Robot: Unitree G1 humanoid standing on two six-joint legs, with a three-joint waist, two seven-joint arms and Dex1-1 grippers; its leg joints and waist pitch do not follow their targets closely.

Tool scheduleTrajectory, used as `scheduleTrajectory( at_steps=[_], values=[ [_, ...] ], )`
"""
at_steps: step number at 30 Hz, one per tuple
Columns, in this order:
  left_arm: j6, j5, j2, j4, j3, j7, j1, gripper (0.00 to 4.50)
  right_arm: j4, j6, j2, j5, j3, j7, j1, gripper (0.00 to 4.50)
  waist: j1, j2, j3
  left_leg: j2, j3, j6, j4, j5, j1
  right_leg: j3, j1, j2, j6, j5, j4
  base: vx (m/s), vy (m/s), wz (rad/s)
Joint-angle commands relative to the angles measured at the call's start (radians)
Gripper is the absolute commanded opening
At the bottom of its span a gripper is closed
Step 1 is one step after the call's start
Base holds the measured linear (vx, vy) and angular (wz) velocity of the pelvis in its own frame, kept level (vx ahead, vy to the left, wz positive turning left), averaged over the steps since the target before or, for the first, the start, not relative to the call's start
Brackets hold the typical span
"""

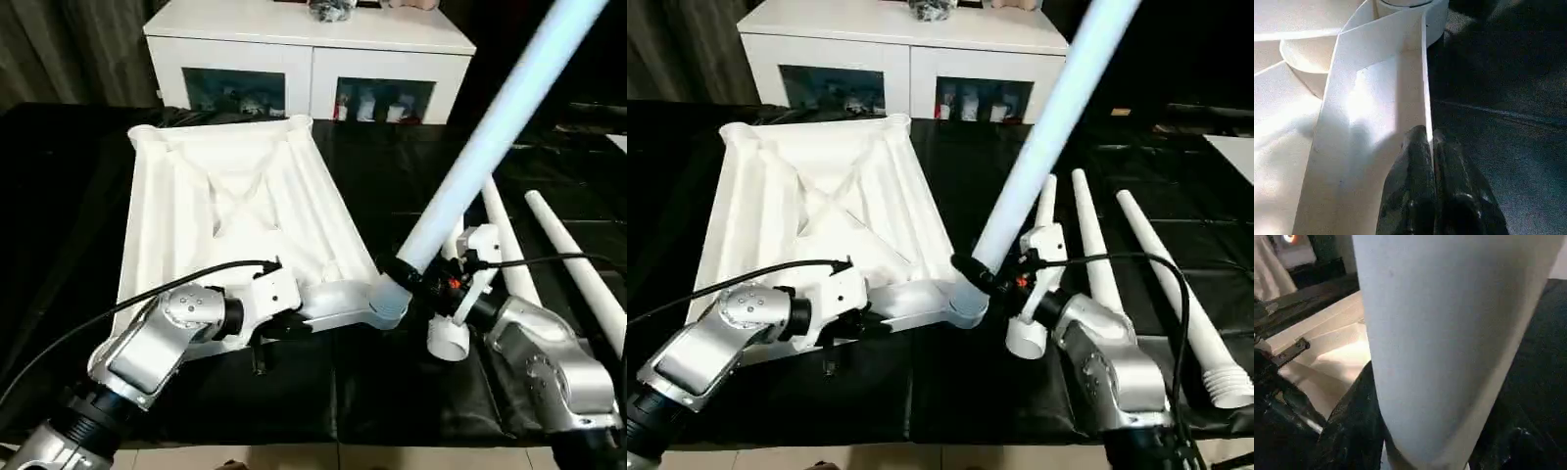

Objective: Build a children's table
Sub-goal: Insert table leg to table base

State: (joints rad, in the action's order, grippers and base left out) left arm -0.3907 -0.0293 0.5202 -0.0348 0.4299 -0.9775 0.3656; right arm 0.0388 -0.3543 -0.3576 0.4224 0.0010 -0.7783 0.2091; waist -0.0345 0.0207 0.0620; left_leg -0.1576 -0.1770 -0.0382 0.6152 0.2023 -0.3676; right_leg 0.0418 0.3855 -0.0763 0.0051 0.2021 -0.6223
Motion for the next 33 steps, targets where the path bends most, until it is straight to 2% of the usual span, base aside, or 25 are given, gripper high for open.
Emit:
scheduleTrajectory(
  at_steps=[1, 2, 4, 5, 6, 7, 8, 10, 13, 16, 17, 19, 21, 22, 23, 24, 25, 26, 27, 29, 30, 31, 32, 33],
  values=[
    [-0.001, -0.015, -0.010, 0.028, -0.006, -0.013, 0.021, 0.00, 0.019, -0.057, -0.029, -0.028, 0.045, -0.031, -0.017, 1.85, 0.002, -0.035, -0.054, -0.072, 0.033, -0.038, -0.100, 0.331, 0.018, -0.051, -0.020, -0.071, -0.217, 0.274, 0.086, 0.000, 0.000, 0.00],
    [-0.001, -0.015, -0.010, 0.028, -0.006, -0.013, 0.021, 0.00, 0.019, -0.057, -0.029, -0.028, 0.045, -0.031, -0.017, 1.85, 0.006, -0.024, -0.053, -0.072, 0.030, -0.037, -0.101, 0.334, 0.017, -0.049, -0.021, -0.067, -0.217, 0.265, 0.090, 0.000, 0.000, 0.00],
    [0.003, -0.009, -0.015, 0.022, 0.009, -0.032, 0.047, 0.00, 0.016, -0.078, -0.065, -0.049, 0.057, -0.036, -0.018, 1.85, 0.005, -0.031, -0.057, -0.071, 0.032, -0.035, -0.100, 0.316, 0.017, -0.048, -0.027, -0.066, -0.227, 0.214, 0.084, 0.000, 0.000, 0.00],
    [0.008, -0.011, -0.024, 0.010, 0.013, -0.041, 0.065, 0.00, 0.017, -0.082, -0.080, -0.049, 0.059, -0.051, -0.015, 1.85, 0.000, -0.060, -0.060, -0.069, 0.034, -0.031, -0.098, 0.295, 0.018, -0.048, -0.028, -0.066, -0.239, 0.167, 0.078, 0.000, 0.000, 0.00],
    [0.011, -0.012, -0.030, 0.002, 0.015, -0.046, 0.076, 0.00, 0.018, -0.082, -0.089, -0.047, 0.060, -0.063, -0.013, 1.85, 0.004, -0.046, -0.058, -0.068, 0.027, -0.025, -0.099, 0.300, 0.020, -0.047, -0.026, -0.061, -0.241, 0.162, 0.087, 0.000, 0.000, 0.00],
    [0.011, -0.012, -0.030, 0.002, 0.015, -0.046, 0.076, 0.00, 0.018, -0.082, -0.089, -0.047, 0.060, -0.063, -0.013, 1.85, 0.001, -0.041, -0.064, -0.067, 0.027, -0.014, -0.094, 0.277, 0.019, -0.047, -0.033, -0.065, -0.256, 0.132, 0.081, 0.000, 0.000, 0.00],
    [0.014, -0.011, -0.032, -0.001, 0.018, -0.047, 0.079, 0.00, 0.021, -0.082, -0.094, -0.048, 0.060, -0.067, -0.013, 1.85, -0.001, -0.043, -0.064, -0.068, 0.025, 0.001, -0.093, 0.249, 0.015, -0.049, -0.035, -0.068, -0.266, 0.112, 0.079, 0.000, 0.000, 0.00],
    [0.024, -0.014, -0.037, -0.006, 0.028, -0.068, 0.095, 0.00, 0.036, -0.093, -0.122, -0.055, 0.065, -0.089, -0.005, 1.85, -0.003, -0.057, -0.064, -0.069, 0.026, 0.005, -0.092, 0.243, 0.016, -0.046, -0.035, -0.067, -0.272, 0.116, 0.080, 0.000, 0.000, 0.00],
    [0.028, -0.016, -0.034, -0.011, 0.030, -0.086, 0.104, 0.00, 0.068, -0.100, -0.141, -0.062, 0.073, -0.112, 0.022, 1.85, -0.003, -0.047, -0.064, -0.070, 0.026, 0.000, -0.093, 0.271, 0.017, -0.044, -0.037, -0.067, -0.274, 0.159, 0.083, 0.000, 0.000, 0.00],
    [0.028, -0.015, -0.030, -0.011, 0.028, -0.093, 0.109, 0.00, 0.114, -0.097, -0.146, -0.068, 0.080, -0.123, 0.066, 1.85, -0.002, -0.047, -0.063, -0.069, 0.027, 0.002, -0.093, 0.264, 0.014, -0.044, -0.037, -0.069, -0.276, 0.168, 0.081, 0.000, 0.000, 0.00],
    [0.025, -0.014, -0.026, -0.006, 0.028, -0.094, 0.110, 0.00, 0.131, -0.091, -0.153, -0.075, 0.089, -0.139, 0.088, 1.85, -0.002, -0.041, -0.064, -0.069, 0.025, 0.005, -0.092, 0.261, 0.015, -0.044, -0.037, -0.069, -0.274, 0.172, 0.084, 0.000, 0.000, 0.00],
    [0.023, -0.013, -0.023, 0.000, 0.022, -0.095, 0.110, 0.00, 0.151, -0.095, -0.168, -0.078, 0.104, -0.170, 0.131, 1.85, 0.000, -0.037, -0.062, -0.070, 0.025, 0.011, -0.091, 0.254, 0.014, -0.044, -0.037, -0.069, -0.272, 0.191, 0.084, 0.000, 0.000, 0.00],
    [0.022, -0.012, -0.024, 0.003, 0.018, -0.090, 0.108, 0.00, 0.158, -0.101, -0.175, -0.076, 0.112, -0.187, 0.158, 1.85, -0.001, -0.041, -0.063, -0.070, 0.025, 0.011, -0.090, 0.244, 0.016, -0.045, -0.035, -0.070, -0.271, 0.195, 0.083, 0.000, 0.000, 0.00],
    [0.020, -0.010, -0.027, 0.005, 0.017, -0.084, 0.105, 0.00, 0.160, -0.103, -0.179, -0.073, 0.116, -0.199, 0.172, 1.84, 0.001, -0.012, -0.064, -0.071, 0.023, 0.025, -0.089, 0.221, 0.011, -0.045, -0.039, -0.071, -0.270, 0.189, 0.081, 0.000, 0.000, 0.00],
    [0.017, -0.009, -0.027, 0.006, 0.016, -0.078, 0.102, 0.00, 0.159, -0.102, -0.181, -0.072, 0.123, -0.214, 0.185, 1.84, -0.004, -0.027, -0.065, -0.072, 0.024, 0.031, -0.087, 0.197, 0.012, -0.045, -0.037, -0.074, -0.271, 0.179, 0.079, 0.000, 0.000, 0.00],
    [0.013, -0.007, -0.029, 0.011, 0.015, -0.071, 0.099, 0.00, 0.159, -0.100, -0.182, -0.072, 0.127, -0.221, 0.195, 1.84, -0.001, -0.013, -0.064, -0.073, 0.022, 0.035, -0.088, 0.190, 0.011, -0.044, -0.036, -0.072, -0.269, 0.177, 0.080, 0.000, 0.000, 0.00],
    [0.010, -0.007, -0.029, 0.015, 0.014, -0.068, 0.096, 0.00, 0.158, -0.102, -0.181, -0.070, 0.128, -0.225, 0.200, 1.84, -0.005, -0.020, -0.066, -0.074, 0.024, 0.034, -0.087, 0.183, 0.013, -0.043, -0.036, -0.073, -0.272, 0.170, 0.076, 0.000, 0.000, 0.00],
    [0.000, -0.009, -0.027, 0.030, 0.009, -0.061, 0.088, 0.00, 0.156, -0.107, -0.180, -0.067, 0.133, -0.235, 0.210, 1.84, -0.004, -0.020, -0.066, -0.074, 0.022, 0.035, -0.087, 0.177, 0.014, -0.043, -0.034, -0.072, -0.274, 0.155, 0.075, 0.000, 0.000, 0.00],
    [-0.004, -0.012, -0.027, 0.035, 0.005, -0.057, 0.084, 0.00, 0.159, -0.108, -0.178, -0.066, 0.137, -0.238, 0.213, 1.84, -0.005, -0.010, -0.067, -0.075, 0.021, 0.042, -0.087, 0.156, 0.012, -0.042, -0.036, -0.073, -0.276, 0.128, 0.071, 0.000, 0.000, 0.00],
    [-0.005, -0.013, -0.026, 0.037, 0.002, -0.055, 0.082, 0.00, 0.162, -0.107, -0.178, -0.066, 0.140, -0.243, 0.215, 1.84, -0.005, -0.012, -0.066, -0.075, 0.020, 0.043, -0.086, 0.154, 0.013, -0.042, -0.035, -0.073, -0.279, 0.122, 0.071, 0.000, 0.000, 0.00],
    [-0.004, -0.012, -0.026, 0.035, 0.001, -0.052, 0.080, 0.00, 0.167, -0.100, -0.176, -0.068, 0.138, -0.239, 0.214, 1.84, -0.005, -0.008, -0.067, -0.074, 0.020, 0.043, -0.086, 0.153, 0.013, -0.042, -0.036, -0.073, -0.280, 0.109, 0.071, 0.000, 0.000, 0.00],
    [-0.003, -0.012, -0.026, 0.033, 0.001, -0.051, 0.080, 0.00, 0.172, -0.095, -0.175, -0.070, 0.137, -0.238, 0.215, 1.84, -0.005, -0.008, -0.067, -0.074, 0.019, 0.044, -0.086, 0.152, 0.013, -0.042, -0.036, -0.072, -0.280, 0.107, 0.070, 0.000, 0.000, 0.00],
    [-0.002, -0.011, -0.026, 0.031, 0.002, -0.052, 0.081, 0.00, 0.178, -0.101, -0.175, -0.060, 0.131, -0.243, 0.216, 1.84, -0.005, -0.013, -0.066, -0.074, 0.019, 0.042, -0.086, 0.156, 0.014, -0.043, -0.035, -0.072, -0.280, 0.109, 0.071, 0.000, 0.000, 0.00],
    [-0.002, -0.010, -0.026, 0.029, 0.002, -0.053, 0.081, 0.00, 0.183, -0.107, -0.175, -0.054, 0.126, -0.249, 0.218, 1.84, -0.004, -0.008, -0.066, -0.073, 0.019, 0.041, -0.085, 0.168, 0.014, -0.043, -0.036, -0.073, -0.280, 0.125, 0.074, 0.000, 0.000, 0.00]
  ],
)
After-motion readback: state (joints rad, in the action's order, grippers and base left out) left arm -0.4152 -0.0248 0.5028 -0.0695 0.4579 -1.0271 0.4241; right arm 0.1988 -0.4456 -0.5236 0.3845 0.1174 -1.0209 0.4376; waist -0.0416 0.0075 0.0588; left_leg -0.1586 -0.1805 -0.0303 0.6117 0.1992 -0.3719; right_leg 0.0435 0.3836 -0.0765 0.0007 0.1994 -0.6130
